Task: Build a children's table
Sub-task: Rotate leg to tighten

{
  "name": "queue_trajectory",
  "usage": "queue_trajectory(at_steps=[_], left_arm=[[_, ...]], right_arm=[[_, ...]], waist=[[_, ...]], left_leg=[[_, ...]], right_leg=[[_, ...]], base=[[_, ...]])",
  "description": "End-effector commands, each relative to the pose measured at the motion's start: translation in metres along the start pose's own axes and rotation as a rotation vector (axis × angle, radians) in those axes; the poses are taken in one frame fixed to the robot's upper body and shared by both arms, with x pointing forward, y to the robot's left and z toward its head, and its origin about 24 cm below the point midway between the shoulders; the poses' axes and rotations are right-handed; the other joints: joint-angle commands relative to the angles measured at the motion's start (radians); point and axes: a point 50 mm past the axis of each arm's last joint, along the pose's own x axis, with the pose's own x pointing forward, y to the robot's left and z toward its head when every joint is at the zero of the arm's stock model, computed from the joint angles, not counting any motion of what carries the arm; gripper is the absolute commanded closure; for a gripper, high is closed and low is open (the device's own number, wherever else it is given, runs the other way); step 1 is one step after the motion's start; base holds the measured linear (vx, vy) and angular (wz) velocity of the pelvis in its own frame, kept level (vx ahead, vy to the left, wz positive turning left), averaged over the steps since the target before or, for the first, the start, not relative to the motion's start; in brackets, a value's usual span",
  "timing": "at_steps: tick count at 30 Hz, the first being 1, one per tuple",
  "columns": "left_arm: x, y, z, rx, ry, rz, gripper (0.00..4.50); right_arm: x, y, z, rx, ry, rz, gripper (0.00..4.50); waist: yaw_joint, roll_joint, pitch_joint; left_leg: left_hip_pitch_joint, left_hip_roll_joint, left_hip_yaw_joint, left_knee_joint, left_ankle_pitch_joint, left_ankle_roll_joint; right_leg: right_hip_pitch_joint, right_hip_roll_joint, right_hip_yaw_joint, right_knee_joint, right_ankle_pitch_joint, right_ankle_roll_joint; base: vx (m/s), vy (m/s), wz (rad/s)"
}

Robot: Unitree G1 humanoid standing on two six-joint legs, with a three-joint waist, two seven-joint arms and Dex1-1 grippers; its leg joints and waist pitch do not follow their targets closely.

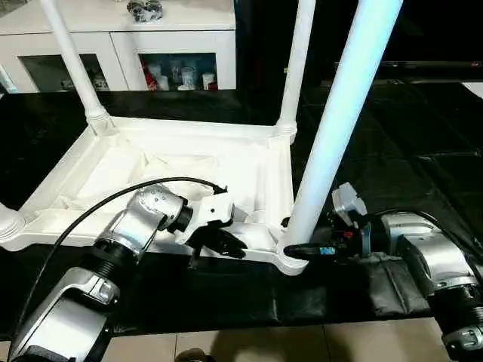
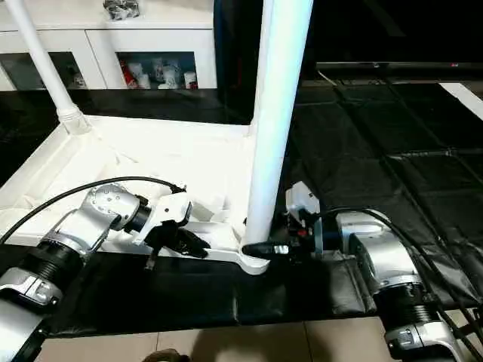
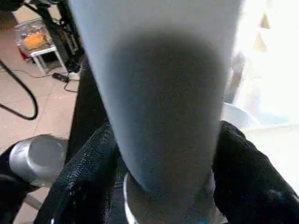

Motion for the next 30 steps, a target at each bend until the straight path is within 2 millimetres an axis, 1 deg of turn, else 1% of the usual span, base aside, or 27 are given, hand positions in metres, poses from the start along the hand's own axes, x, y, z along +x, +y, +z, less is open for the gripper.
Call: queue_trajectory(at_steps=[1, 2, 3, 4, 5, 7, 11, 17, 18, 19, 20, 21, 22, 23, 24, 25, 26, 27, 28, 29, 30], left_arm=[[0.004, -0.002, -0.002, 0.011, 0.027, -0.026, 4.50], [0.004, -0.002, -0.002, 0.010, 0.026, -0.025, 4.50], [0.004, -0.002, -0.002, 0.009, 0.026, -0.021, 4.50], [0.004, -0.001, -0.002, 0.007, 0.025, -0.017, 4.50], [0.004, -0.001, -0.002, 0.006, 0.025, -0.015, 4.50], [0.004, 0.000, -0.003, 0.004, 0.025, -0.010, 4.50], [0.003, 0.002, -0.003, -0.002, 0.023, 0.000, 4.50], [0.003, 0.005, -0.001, -0.034, 0.004, 0.030, 4.50], [0.004, 0.008, 0.002, -0.067, -0.021, 0.060, 4.50], [0.005, 0.010, 0.004, -0.080, -0.027, 0.083, 4.50], [0.005, 0.012, 0.005, -0.088, -0.029, 0.098, 4.50], [0.005, 0.013, 0.006, -0.090, -0.030, 0.106, 4.50], [0.006, 0.017, 0.010, -0.121, -0.049, 0.150, 4.50], [0.006, 0.018, 0.012, -0.130, -0.056, 0.166, 4.50], [0.009, 0.023, 0.018, -0.175, -0.084, 0.231, 4.50], [0.009, 0.024, 0.018, -0.179, -0.086, 0.236, 4.50], [0.010, 0.026, 0.021, -0.194, -0.094, 0.261, 4.50], [0.012, 0.030, 0.025, -0.224, -0.112, 0.313, 4.50], [0.013, 0.031, 0.026, -0.230, -0.115, 0.324, 4.50], [0.016, 0.034, 0.031, -0.260, -0.132, 0.374, 4.50], [0.019, 0.036, 0.035, -0.285, -0.147, 0.410, 4.50]], right_arm=[[0.001, 0.001, 0.000, 0.003, -0.008, 0.020, 1.93], [0.001, 0.001, 0.000, 0.005, -0.007, 0.022, 2.14], [0.001, 0.002, -0.001, 0.007, -0.007, 0.025, 2.14], [0.002, 0.003, -0.001, 0.008, -0.006, 0.028, 2.28], [0.002, 0.003, -0.002, 0.009, -0.005, 0.029, 2.32], [0.002, 0.004, -0.002, 0.010, -0.005, 0.032, 2.40], [0.004, 0.006, -0.004, 0.017, -0.005, 0.040, 2.43], [0.008, 0.008, -0.006, 0.033, -0.023, 0.024, 2.44], [0.013, 0.007, -0.007, 0.064, -0.056, -0.028, 2.44], [0.016, 0.006, -0.008, 0.082, -0.072, -0.067, 2.44], [0.017, 0.005, -0.009, 0.093, -0.082, -0.093, 2.44], [0.018, 0.005, -0.009, 0.098, -0.086, -0.106, 2.44], [0.024, 0.000, -0.012, 0.098, -0.085, -0.197, 2.44], [0.026, -0.002, -0.012, 0.098, -0.084, -0.229, 2.44], [0.035, -0.009, -0.014, 0.103, -0.084, -0.357, 2.45], [0.036, -0.010, -0.014, 0.104, -0.084, -0.367, 2.45], [0.040, -0.012, -0.014, 0.117, -0.089, -0.401, 2.47], [0.048, -0.016, -0.013, 0.156, -0.102, -0.454, 2.49], [0.050, -0.017, -0.013, 0.165, -0.104, -0.464, 2.49], [0.062, -0.022, -0.009, 0.201, -0.131, -0.518, 2.49], [0.071, -0.026, -0.004, 0.220, -0.145, -0.563, 2.49]], waist=[[-0.005, -0.018, -0.079], [-0.005, -0.018, -0.079], [-0.006, -0.018, -0.079], [-0.005, -0.018, -0.079], [-0.005, -0.016, -0.079], [-0.005, -0.017, -0.079], [-0.004, -0.014, -0.079], [-0.003, -0.015, -0.079], [-0.005, -0.018, -0.078], [-0.004, -0.018, -0.075], [-0.005, -0.016, -0.074], [-0.009, -0.018, -0.073], [-0.011, -0.015, -0.072], [-0.015, -0.016, -0.069], [-0.020, -0.016, -0.066], [-0.025, -0.016, -0.064], [-0.036, -0.013, -0.064], [-0.047, -0.013, -0.063], [-0.058, -0.010, -0.062], [-0.064, -0.011, -0.063], [-0.076, -0.011, -0.060]], left_leg=[[0.017, 0.050, -0.012, -0.062, -0.131, 0.082], [0.017, 0.050, -0.012, -0.062, -0.131, 0.082], [0.017, 0.050, -0.012, -0.062, -0.130, 0.082], [0.017, 0.049, -0.012, -0.062, -0.132, 0.082], [0.017, 0.049, -0.012, -0.062, -0.135, 0.080], [0.018, 0.050, -0.012, -0.062, -0.139, 0.078], [0.018, 0.049, -0.013, -0.062, -0.142, 0.076], [0.019, 0.050, -0.013, -0.063, -0.144, 0.075], [0.018, 0.050, -0.012, -0.063, -0.146, 0.074], [0.021, 0.050, -0.012, -0.065, -0.152, 0.069], [0.021, 0.050, -0.013, -0.066, -0.160, 0.064], [0.020, 0.047, -0.015, -0.068, -0.183, 0.052], [0.023, 0.047, -0.015, -0.069, -0.202, 0.041], [0.024, 0.047, -0.015, -0.070, -0.209, 0.032], [0.026, 0.045, -0.017, -0.073, -0.234, 0.017], [0.026, 0.044, -0.019, -0.075, -0.246, 0.008], [0.026, 0.040, -0.022, -0.077, -0.272, -0.003], [0.026, 0.040, -0.024, -0.079, -0.281, -0.006], [0.027, 0.040, -0.027, -0.080, -0.296, -0.009], [0.026, 0.038, -0.026, -0.080, -0.300, -0.007], [0.020, 0.036, -0.028, -0.081, -0.312, -0.009]], right_leg=[[0.053, -0.075, 0.062, -0.072, -0.211, -0.187], [0.053, -0.075, 0.062, -0.072, -0.211, -0.187], [0.054, -0.074, 0.062, -0.072, -0.210, -0.187], [0.053, -0.074, 0.062, -0.072, -0.209, -0.187], [0.053, -0.074, 0.062, -0.073, -0.213, -0.186], [0.054, -0.074, 0.062, -0.073, -0.215, -0.185], [0.054, -0.074, 0.062, -0.073, -0.211, -0.186], [0.054, -0.075, 0.062, -0.074, -0.213, -0.187], [0.055, -0.074, 0.062, -0.074, -0.217, -0.187], [0.051, -0.075, 0.063, -0.078, -0.236, -0.186], [0.051, -0.076, 0.062, -0.080, -0.253, -0.183], [0.053, -0.077, 0.060, -0.085, -0.300, -0.169], [0.052, -0.078, 0.060, -0.090, -0.345, -0.152], [0.048, -0.077, 0.061, -0.092, -0.358, -0.148], [0.047, -0.078, 0.059, -0.098, -0.406, -0.137], [0.048, -0.079, 0.057, -0.100, -0.432, -0.131], [0.052, -0.079, 0.053, -0.109, -0.475, -0.110], [0.052, -0.077, 0.052, -0.109, -0.477, -0.105], [0.052, -0.075, 0.050, -0.111, -0.474, -0.107], [0.053, -0.074, 0.050, -0.111, -0.467, -0.108], [0.055, -0.074, 0.048, -0.110, -0.471, -0.113]], base=[[0.000, 0.000, 0.00], [0.000, 0.000, 0.00], [0.000, 0.000, 0.00], [0.000, 0.000, 0.00], [0.000, 0.000, 0.00], [0.000, 0.000, 0.00], [0.000, 0.000, 0.00], [0.000, 0.000, 0.00], [0.000, 0.000, 0.00], [0.000, 0.000, 0.00], [0.000, 0.000, 0.00], [0.000, 0.000, 0.00], [0.000, 0.000, 0.00], [0.000, 0.000, 0.00], [0.000, 0.000, 0.00], [0.000, 0.000, 0.00], [0.000, 0.000, 0.00], [0.000, 0.000, 0.00], [0.000, 0.000, 0.00], [0.000, 0.000, 0.00], [0.000, 0.000, 0.00]])
